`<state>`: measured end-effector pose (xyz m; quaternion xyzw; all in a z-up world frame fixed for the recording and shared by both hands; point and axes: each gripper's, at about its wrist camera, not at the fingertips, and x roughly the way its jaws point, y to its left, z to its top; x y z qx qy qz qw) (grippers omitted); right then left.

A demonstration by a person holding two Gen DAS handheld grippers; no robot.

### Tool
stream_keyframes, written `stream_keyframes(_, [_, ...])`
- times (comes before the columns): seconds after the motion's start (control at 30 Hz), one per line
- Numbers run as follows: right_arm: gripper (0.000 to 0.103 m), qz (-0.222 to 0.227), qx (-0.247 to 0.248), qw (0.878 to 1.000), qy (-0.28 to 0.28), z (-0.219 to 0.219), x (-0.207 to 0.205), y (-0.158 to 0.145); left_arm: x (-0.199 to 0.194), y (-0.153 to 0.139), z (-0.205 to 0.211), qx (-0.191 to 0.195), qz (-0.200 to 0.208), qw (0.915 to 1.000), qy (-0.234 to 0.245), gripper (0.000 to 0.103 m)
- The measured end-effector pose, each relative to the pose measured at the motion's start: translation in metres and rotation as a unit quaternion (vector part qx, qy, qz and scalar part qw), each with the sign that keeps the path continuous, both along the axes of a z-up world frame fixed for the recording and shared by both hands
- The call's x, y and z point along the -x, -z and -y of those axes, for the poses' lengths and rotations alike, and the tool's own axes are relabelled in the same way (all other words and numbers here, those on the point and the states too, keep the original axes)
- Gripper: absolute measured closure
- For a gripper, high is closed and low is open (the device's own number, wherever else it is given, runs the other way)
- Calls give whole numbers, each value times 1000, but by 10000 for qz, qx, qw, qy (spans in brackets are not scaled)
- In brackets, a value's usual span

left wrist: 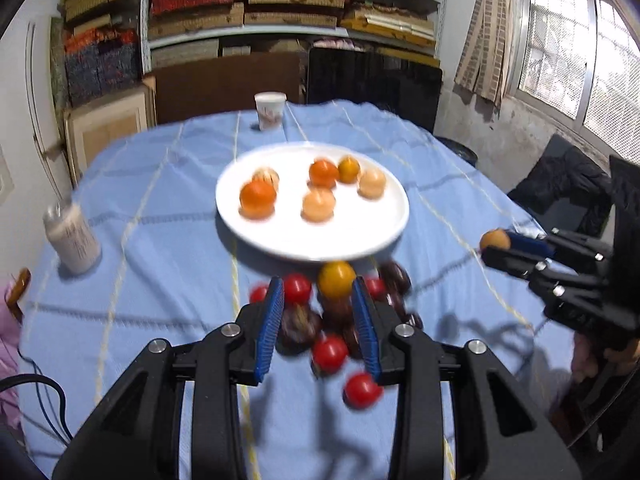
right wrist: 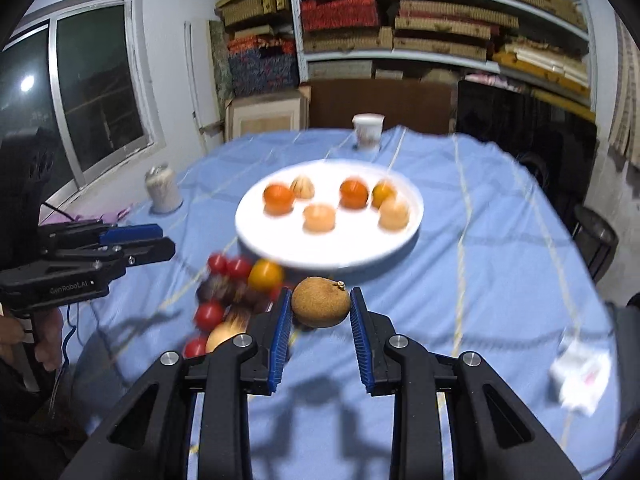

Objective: Organize fruits
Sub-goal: 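Carry the red tomato and brown pear to the white plate and open both tools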

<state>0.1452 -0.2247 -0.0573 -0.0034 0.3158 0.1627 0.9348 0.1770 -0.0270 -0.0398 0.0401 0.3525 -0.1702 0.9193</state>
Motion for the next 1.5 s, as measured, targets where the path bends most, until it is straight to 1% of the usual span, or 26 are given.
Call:
stream_keyframes(0.03, [74, 56, 39, 10000, 42, 2, -5, -5, -3, -2, -1, -3, 10, 10000, -6, 69])
stream_keyframes(0.1, [74, 14, -12, 10000, 89, 4, -11, -9, -6, -1, -1, 63, -139, 9999, 78, 69])
stream_keyframes(0.13, [74, -53, -74, 9999, 60, 5, -11, -7, -3, 4, 1, 95, -353, 9990, 257, 69])
stream_keyframes(0.2, [74, -139, -43, 9999, -58, 1, -5, 1, 8, 15, 7, -35, -473, 9978, 458, 69])
stream_keyframes(0.27, [74, -207, 29, 9997, -138, -3, 4, 13, 23, 37, 14, -215, -687, 9952, 664, 67])
stream_keyframes(0.3, [74, -293, -7, 9995, -144, -4, 8, 22, 27, 48, 16, -259, -808, 9940, 688, 67])
stream_keyframes(0.37, [74, -479, -166, 9987, -100, -1, 15, 36, 29, 70, 19, -272, -1060, 9916, 686, 67])
stream_keyframes(0.43, [74, -560, -215, 9982, -75, -1, 21, 44, 27, 81, 20, -179, -1169, 9911, 618, 62])
stream_keyframes(0.5, [74, -617, -283, 9977, -81, -2, 26, 49, 25, 86, 24, -243, -1070, 9925, 547, 55])
stream_keyframes(0.57, [74, -633, -295, 9975, -85, -3, 30, 50, 25, 89, 27, -296, -1053, 9925, 543, 55])
stream_keyframes(0.6, [74, -618, -294, 9976, -96, -3, 32, 50, 28, 89, 29, -340, -1002, 9928, 557, 61])
stream_keyframes(0.63, [74, -596, -280, 9978, -102, -3, 35, 49, 29, 89, 29, -357, -991, 9927, 586, 70])
stream_keyframes(0.67, [74, -581, -271, 9979, -99, -3, 36, 48, 32, 90, 30, -377, -1008, 9923, 609, 72])
stream_keyframes(0.77, [74, -591, -333, 9977, -94, -2, 39, 50, 34, 90, 26, -264, -1032, 9925, 607, 72])
stream_keyframes(0.9, [74, -622, -387, 9972, -151, -5, 40, 52, 39, 88, 23, -211, -1059, 9923, 600, 72])
stream_keyframes(1.03, [74, -615, -364, 9972, -203, -8, 41, 53, 45, 82, 20, -160, -974, 9934, 588, 72])
stream_keyframes(1.5, [74, -680, -328, 9970, -156, -7, 40, 58, 46, 71, 9, -99, -837, 9958, 363, 72])
